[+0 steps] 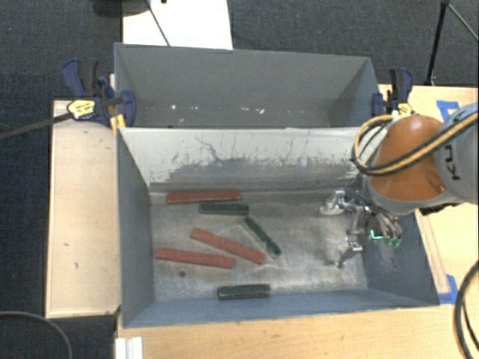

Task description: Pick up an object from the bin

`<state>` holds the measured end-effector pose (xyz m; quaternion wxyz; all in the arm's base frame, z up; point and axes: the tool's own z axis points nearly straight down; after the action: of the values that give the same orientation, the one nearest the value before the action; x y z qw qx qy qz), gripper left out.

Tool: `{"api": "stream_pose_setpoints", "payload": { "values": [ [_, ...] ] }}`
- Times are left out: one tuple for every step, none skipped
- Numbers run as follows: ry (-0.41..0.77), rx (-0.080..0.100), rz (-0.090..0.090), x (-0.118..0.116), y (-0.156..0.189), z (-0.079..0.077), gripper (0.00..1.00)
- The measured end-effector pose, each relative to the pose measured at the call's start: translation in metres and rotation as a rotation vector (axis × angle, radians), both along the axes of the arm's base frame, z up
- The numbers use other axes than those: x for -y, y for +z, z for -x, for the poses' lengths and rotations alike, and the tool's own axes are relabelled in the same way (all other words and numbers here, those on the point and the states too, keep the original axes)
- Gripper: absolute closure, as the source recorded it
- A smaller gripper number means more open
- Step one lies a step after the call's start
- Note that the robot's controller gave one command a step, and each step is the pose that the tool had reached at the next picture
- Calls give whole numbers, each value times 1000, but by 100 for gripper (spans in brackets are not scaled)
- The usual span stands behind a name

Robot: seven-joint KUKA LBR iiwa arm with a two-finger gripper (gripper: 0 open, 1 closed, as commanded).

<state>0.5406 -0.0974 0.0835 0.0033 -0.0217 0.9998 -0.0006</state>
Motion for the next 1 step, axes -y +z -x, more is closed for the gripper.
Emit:
{"api": "stream_pose_setpoints", "payload": {
  "values": [
    [9,1,0,-9,-11,5,0]
  ]
}}
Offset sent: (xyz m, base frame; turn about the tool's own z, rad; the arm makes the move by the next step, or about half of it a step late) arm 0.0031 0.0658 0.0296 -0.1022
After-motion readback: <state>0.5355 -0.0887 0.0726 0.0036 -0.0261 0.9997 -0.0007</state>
